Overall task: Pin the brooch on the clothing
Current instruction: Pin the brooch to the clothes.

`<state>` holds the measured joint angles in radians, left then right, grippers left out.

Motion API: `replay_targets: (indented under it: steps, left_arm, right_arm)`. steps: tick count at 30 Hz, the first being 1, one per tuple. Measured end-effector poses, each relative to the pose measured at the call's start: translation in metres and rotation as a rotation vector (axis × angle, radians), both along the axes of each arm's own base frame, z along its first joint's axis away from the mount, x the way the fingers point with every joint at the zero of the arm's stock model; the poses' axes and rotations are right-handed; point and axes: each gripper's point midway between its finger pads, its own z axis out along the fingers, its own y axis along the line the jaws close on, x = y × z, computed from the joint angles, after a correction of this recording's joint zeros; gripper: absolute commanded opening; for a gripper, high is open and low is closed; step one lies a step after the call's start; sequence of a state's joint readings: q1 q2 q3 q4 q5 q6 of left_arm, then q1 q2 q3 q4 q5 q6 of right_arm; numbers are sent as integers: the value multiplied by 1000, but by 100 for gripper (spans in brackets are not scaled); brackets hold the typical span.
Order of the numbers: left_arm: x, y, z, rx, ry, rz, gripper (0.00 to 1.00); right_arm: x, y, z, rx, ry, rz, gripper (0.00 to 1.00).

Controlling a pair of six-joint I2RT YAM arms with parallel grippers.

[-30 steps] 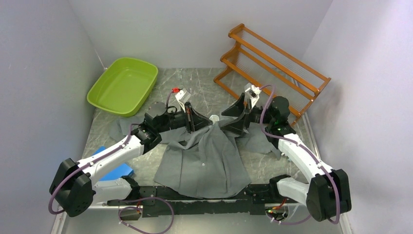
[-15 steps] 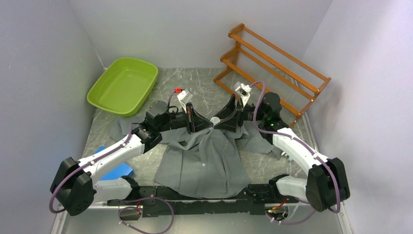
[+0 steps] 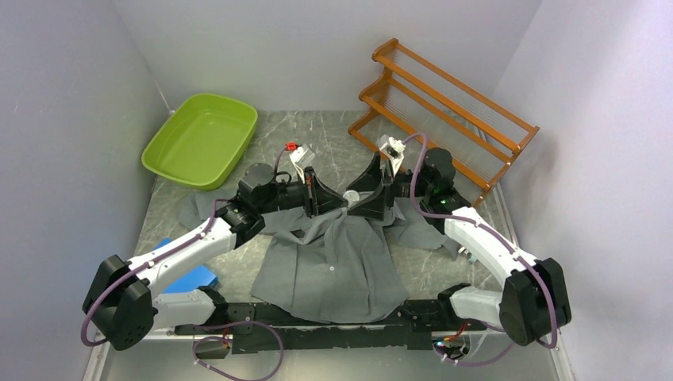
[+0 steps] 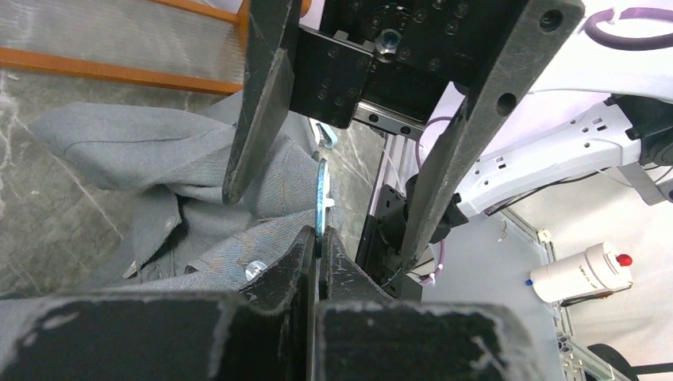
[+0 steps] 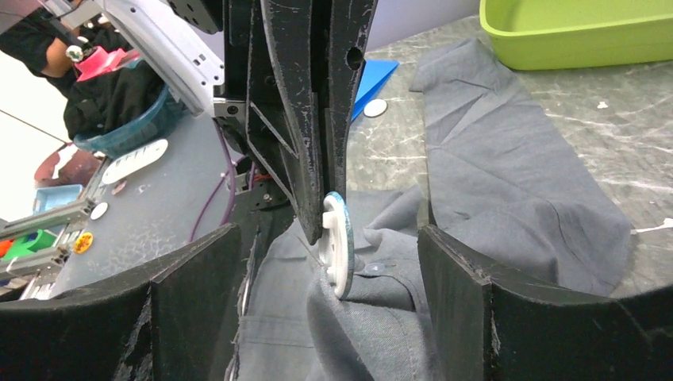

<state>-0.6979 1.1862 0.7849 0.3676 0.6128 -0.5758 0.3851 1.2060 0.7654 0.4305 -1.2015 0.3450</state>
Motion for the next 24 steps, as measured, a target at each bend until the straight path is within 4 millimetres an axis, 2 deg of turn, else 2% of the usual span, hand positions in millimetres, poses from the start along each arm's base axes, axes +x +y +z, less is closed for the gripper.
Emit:
replay_targets:
  steps: [3, 11, 17, 21, 23, 24]
  left_arm:
    - [-1, 1, -2, 8, 4, 0, 3]
    - [-4, 4, 2, 11, -10, -1, 3]
    - [-7, 2, 4, 7, -13, -28, 3]
    - [-7, -1, 8, 2, -19, -41, 3]
    - [-7, -1, 8, 0, -21, -43, 3]
    - [-7, -1, 9, 0, -21, -43, 3]
  right_arm:
    - [-3, -2, 3, -3, -22, -7, 80]
    - [-8, -3, 9, 6, -53, 6, 46]
    - [-9, -4, 10, 7, -58, 7, 42]
    - [-12, -5, 10, 3, -71, 11, 57]
    - [-13, -5, 8, -2, -68, 17, 57]
    - [-14, -6, 7, -4, -66, 21, 54]
